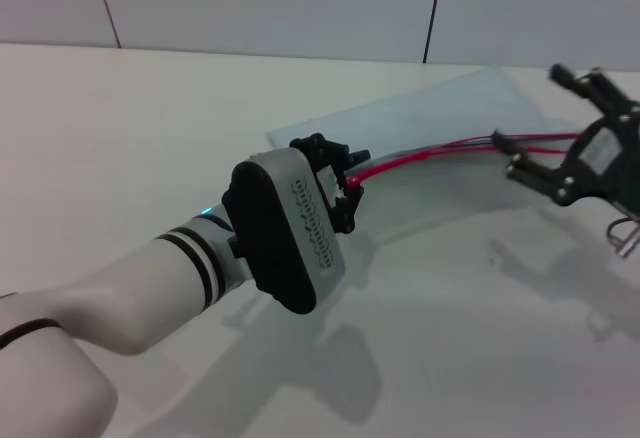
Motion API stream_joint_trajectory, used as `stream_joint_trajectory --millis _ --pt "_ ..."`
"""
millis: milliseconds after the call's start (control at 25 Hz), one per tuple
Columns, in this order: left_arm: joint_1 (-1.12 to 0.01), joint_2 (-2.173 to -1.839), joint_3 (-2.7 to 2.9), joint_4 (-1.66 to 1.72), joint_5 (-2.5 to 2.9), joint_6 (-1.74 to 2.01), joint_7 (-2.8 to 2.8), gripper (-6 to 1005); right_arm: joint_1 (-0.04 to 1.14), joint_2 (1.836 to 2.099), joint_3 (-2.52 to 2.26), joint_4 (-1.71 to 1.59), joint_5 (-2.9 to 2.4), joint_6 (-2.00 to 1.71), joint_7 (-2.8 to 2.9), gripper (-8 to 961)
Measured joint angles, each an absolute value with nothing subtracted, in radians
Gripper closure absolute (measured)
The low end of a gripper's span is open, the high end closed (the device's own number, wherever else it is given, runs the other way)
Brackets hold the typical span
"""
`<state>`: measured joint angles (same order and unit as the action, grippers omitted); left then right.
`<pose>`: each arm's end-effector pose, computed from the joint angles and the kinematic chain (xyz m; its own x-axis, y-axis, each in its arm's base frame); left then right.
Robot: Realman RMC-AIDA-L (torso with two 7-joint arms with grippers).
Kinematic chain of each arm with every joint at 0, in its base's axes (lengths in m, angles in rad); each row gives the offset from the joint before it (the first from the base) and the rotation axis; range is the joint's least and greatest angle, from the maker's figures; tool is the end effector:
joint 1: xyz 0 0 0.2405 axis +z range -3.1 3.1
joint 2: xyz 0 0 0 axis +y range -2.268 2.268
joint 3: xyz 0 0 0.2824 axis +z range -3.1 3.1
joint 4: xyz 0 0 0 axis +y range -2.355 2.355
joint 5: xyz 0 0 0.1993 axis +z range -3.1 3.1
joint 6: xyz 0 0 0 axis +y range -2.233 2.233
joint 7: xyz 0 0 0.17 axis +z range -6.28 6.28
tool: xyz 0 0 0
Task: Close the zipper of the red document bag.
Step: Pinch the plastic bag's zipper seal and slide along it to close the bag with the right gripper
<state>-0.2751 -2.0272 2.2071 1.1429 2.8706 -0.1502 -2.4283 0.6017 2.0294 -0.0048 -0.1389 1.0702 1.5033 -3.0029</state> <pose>-0.1956 0.3473 -0.1201 0.9482 -0.3088 -0.0742 -0.2441 -0.5594 -0.7921 0.2683 0.3644 -0.0287 0.8210 0.4125 -0.3947 -0.0666 -0.6175 -0.7837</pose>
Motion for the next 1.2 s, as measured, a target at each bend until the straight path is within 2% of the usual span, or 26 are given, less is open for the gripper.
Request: stream_joint_trajectory --millis 480,920,1200 --pt "-0.298 -2.022 2.222 1.143 2.870 -0.146 -2.512 945 0.758 2.035 -0.223 -0.231 0.938 1.427 -3.003 77" --pt "-0.309 -2.016 2.236 1.150 2.870 -0.141 -2.539 945 0.812 2.035 -0.301 -0.248 0.936 1.326 -3.002 80" --pt "-0.306 -2.016 2.237 1.152 2.870 -0.134 -2.540 945 0.804 2.036 -0.317 -0.277 0.936 1.331 -3.002 240"
